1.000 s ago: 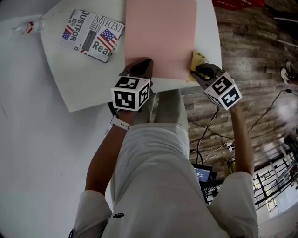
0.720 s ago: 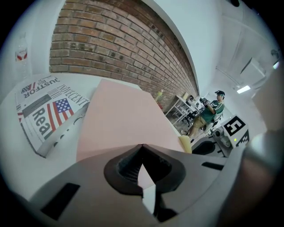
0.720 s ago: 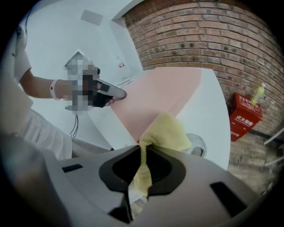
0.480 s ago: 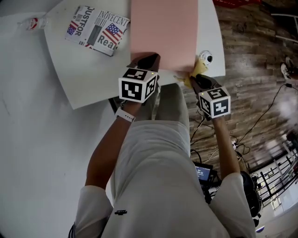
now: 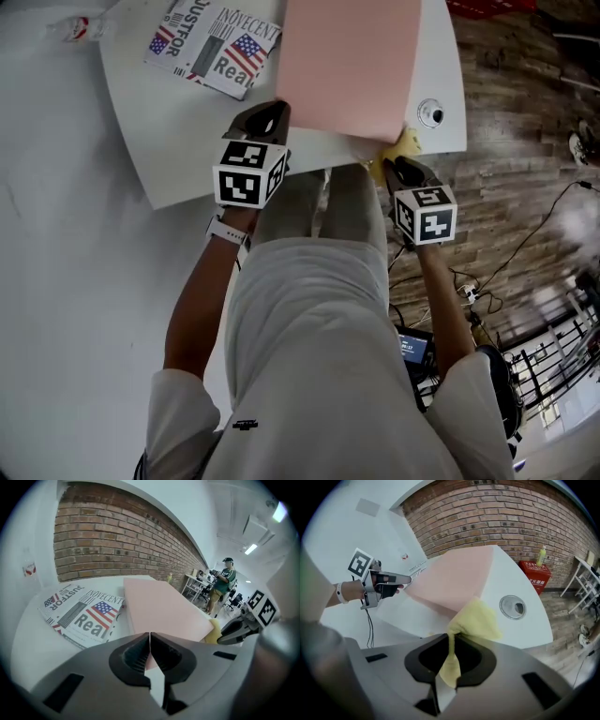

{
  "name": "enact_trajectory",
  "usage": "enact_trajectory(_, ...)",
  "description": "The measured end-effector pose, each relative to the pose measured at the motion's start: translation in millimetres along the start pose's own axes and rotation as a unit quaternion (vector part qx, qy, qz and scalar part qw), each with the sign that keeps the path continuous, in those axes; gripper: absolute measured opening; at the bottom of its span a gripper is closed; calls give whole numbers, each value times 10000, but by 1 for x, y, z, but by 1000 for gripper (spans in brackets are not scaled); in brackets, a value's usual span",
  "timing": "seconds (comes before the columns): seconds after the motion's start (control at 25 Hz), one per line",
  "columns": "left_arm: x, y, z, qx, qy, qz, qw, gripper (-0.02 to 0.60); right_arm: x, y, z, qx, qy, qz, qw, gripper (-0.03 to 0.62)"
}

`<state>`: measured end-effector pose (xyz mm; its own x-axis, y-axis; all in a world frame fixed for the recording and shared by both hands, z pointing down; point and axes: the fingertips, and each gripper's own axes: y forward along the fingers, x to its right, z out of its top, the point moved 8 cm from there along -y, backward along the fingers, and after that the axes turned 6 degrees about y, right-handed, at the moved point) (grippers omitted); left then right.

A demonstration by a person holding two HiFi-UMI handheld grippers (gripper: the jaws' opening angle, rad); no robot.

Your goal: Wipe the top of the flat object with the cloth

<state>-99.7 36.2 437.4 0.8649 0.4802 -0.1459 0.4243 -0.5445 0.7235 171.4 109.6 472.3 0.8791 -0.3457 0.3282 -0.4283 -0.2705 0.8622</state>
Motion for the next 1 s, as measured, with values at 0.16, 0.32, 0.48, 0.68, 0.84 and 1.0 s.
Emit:
enact_trajectory(0.16, -7, 3, -6, 183, -49, -292, 9994, 20, -6, 2, 3, 134, 352, -34, 9993, 49)
enact_trajectory(0.32, -8, 3, -7, 225, -117, -412, 9988, 20, -23, 13, 11, 232, 469, 28, 9986, 49)
enact_trajectory(0.48, -9, 4, -7, 172, -37, -484, 9987, 20, -51, 28, 23, 230, 204, 294, 9991, 51)
enact_trajectory(0.68, -3, 6, -5, 136, 164, -579, 9981, 18, -95, 47, 33, 167, -390, 731, 9964, 49)
enact_trajectory(0.84, -5, 4, -5, 77, 40, -698, 9975, 19, -123, 60, 39, 194, -706, 1060, 9917, 49)
enact_trajectory(1.0, -18, -13, -9, 64, -96, -544, 9985, 20, -145, 69, 42, 145, -994, 1426, 9847, 49)
